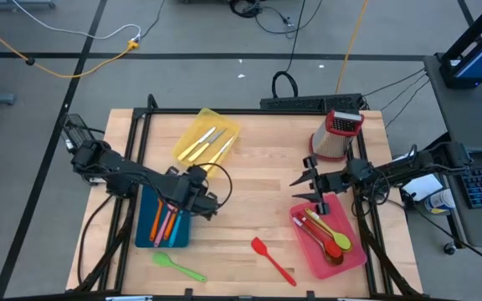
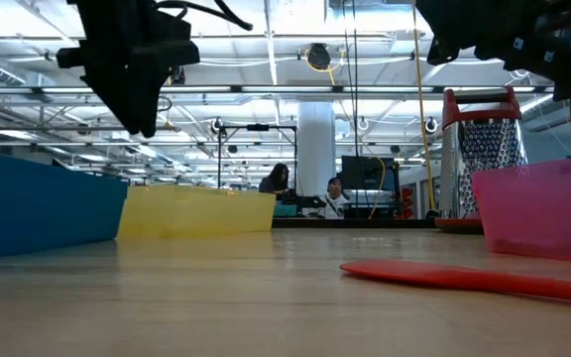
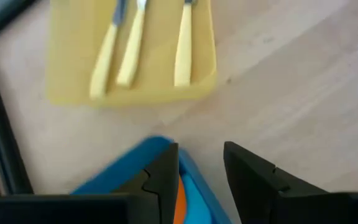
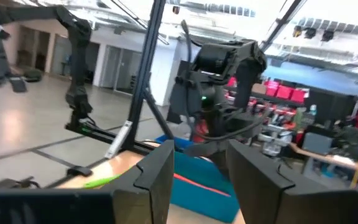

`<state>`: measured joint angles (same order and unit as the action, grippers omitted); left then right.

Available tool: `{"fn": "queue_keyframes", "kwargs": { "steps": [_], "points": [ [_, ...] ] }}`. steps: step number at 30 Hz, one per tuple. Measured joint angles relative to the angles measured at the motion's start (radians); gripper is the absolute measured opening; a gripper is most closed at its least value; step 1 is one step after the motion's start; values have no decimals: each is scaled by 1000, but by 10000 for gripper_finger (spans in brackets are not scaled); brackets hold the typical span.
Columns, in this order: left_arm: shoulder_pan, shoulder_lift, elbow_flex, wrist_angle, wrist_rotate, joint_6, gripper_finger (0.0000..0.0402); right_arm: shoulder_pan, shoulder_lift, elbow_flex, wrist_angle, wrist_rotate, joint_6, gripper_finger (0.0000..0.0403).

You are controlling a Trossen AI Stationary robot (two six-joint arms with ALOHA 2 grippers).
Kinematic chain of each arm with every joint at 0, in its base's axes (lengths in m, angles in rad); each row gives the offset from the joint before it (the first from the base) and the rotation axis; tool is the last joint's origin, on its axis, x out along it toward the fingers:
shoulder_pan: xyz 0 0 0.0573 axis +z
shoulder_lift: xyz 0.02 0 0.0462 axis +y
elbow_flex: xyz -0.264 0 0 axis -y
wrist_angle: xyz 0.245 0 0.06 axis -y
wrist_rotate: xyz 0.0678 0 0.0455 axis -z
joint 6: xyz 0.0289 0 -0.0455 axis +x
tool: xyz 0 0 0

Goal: Pick & Place Kitchen Items
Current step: Put the red spatula into the blue bin

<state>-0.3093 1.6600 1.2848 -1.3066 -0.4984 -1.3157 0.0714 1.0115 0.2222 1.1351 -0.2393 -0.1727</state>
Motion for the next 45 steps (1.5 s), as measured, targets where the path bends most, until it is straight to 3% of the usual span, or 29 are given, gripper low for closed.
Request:
{"fn": "queue_keyframes", "kwargs": {
  "steps": [7,13,17,20,24,27,30,37,45],
  "points": [
    [8,0,2,0,-100,121,131,69,4,0,-35,10,26,155],
    [56,0,2,1,-140,235,131,133,54,19,-35,173,48,212],
    [108,0,2,1,-168,307,131,178,148,112,-62,214,99,232],
    [147,0,2,1,-200,357,131,207,231,222,-217,241,131,229],
    [196,0,2,0,-212,390,131,227,312,406,-552,343,178,217],
    [223,0,2,-1,-222,430,131,228,359,548,-844,378,271,212],
    [244,0,2,1,-247,474,131,231,417,652,-1008,382,374,211],
    [304,0,2,25,-326,543,131,240,540,726,-1064,346,581,211],
    [409,0,2,163,-428,746,131,241,575,725,-1127,307,840,210]
  ]
}}
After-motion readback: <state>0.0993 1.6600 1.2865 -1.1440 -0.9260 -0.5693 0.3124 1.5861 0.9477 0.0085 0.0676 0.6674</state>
